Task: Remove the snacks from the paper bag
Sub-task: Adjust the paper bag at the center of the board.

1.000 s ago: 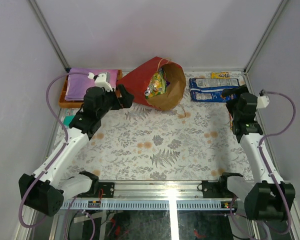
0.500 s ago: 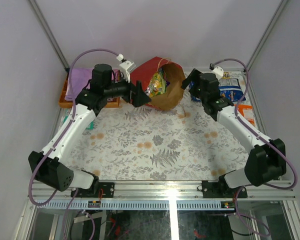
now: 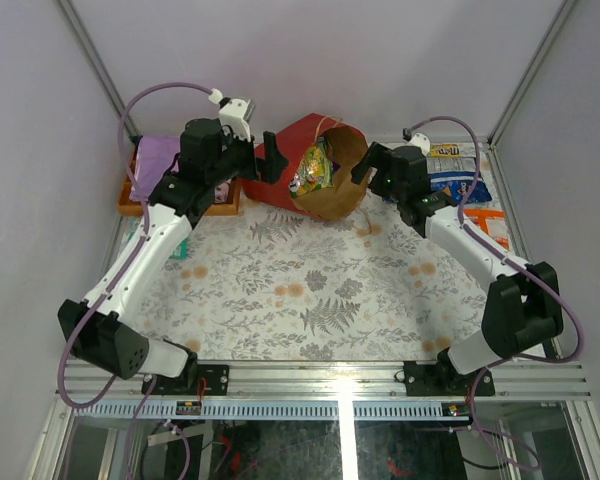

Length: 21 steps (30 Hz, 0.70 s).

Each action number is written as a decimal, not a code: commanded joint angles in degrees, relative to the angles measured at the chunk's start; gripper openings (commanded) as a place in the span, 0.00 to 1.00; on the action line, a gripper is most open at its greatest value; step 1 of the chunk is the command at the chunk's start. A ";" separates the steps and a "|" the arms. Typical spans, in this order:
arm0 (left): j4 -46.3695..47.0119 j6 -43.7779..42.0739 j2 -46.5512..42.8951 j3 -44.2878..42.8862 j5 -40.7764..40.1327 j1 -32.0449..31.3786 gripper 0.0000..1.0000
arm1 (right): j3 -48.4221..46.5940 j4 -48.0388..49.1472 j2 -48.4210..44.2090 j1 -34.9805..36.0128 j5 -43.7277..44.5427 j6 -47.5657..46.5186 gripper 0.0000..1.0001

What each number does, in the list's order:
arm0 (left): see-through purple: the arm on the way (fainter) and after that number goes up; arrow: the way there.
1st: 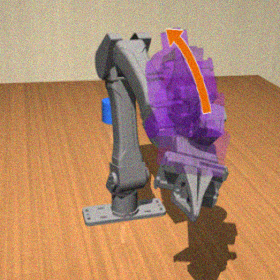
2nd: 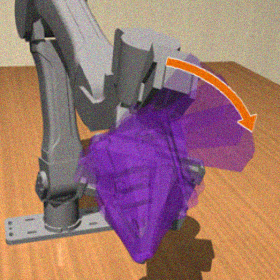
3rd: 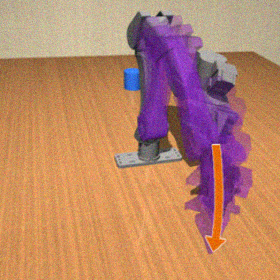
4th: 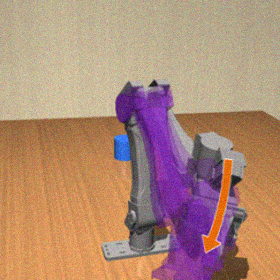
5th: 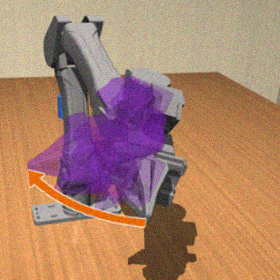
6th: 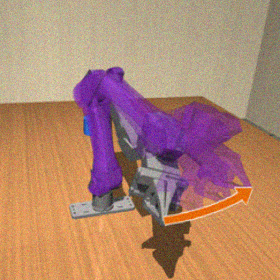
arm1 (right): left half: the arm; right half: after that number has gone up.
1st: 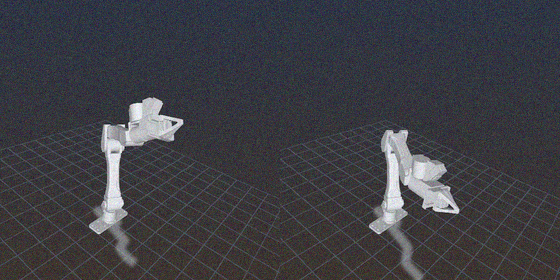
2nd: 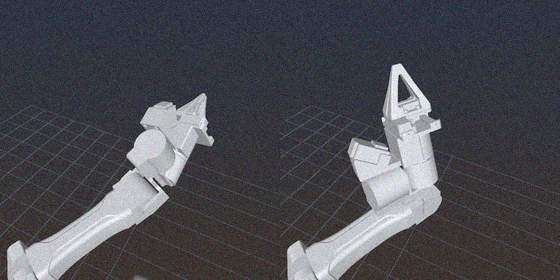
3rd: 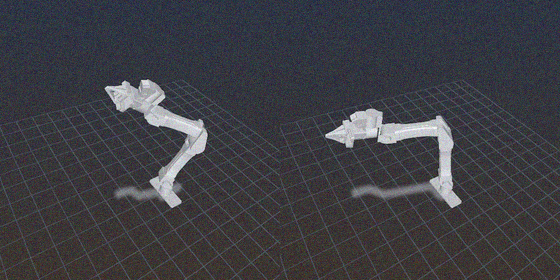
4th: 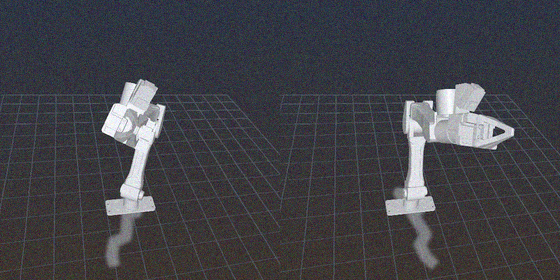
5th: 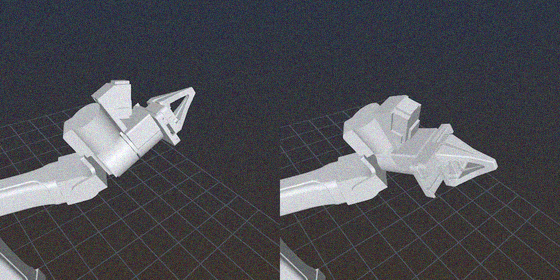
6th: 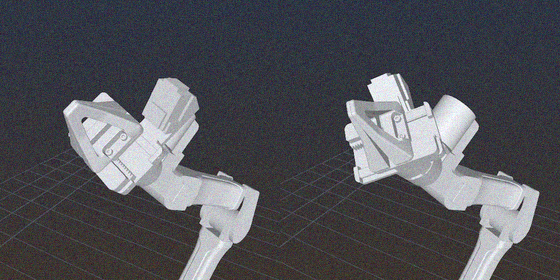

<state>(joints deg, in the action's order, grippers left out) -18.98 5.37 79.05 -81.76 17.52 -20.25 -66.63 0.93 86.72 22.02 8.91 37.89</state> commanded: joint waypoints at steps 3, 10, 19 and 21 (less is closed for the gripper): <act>6.68 -1.55 4.29 -2.28 -26.39 -2.74 1.00 | -3.36 4.61 2.14 1.07 -4.28 -1.73 0.97; 8.39 -2.70 10.68 -6.38 -23.91 -4.65 1.00 | -5.39 5.51 5.53 1.09 -7.64 -2.99 0.93; 10.82 -7.97 18.74 -14.32 -21.85 -11.46 1.00 | -3.48 7.72 9.67 1.08 -12.32 -0.44 0.83; 11.92 -7.16 20.40 -15.93 -21.43 -11.69 1.00 | -3.06 7.73 10.13 1.09 -13.34 -0.19 0.81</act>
<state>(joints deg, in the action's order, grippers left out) -13.45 -0.19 97.19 -94.11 -4.69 -30.96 -69.56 5.08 96.25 22.72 -1.19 36.91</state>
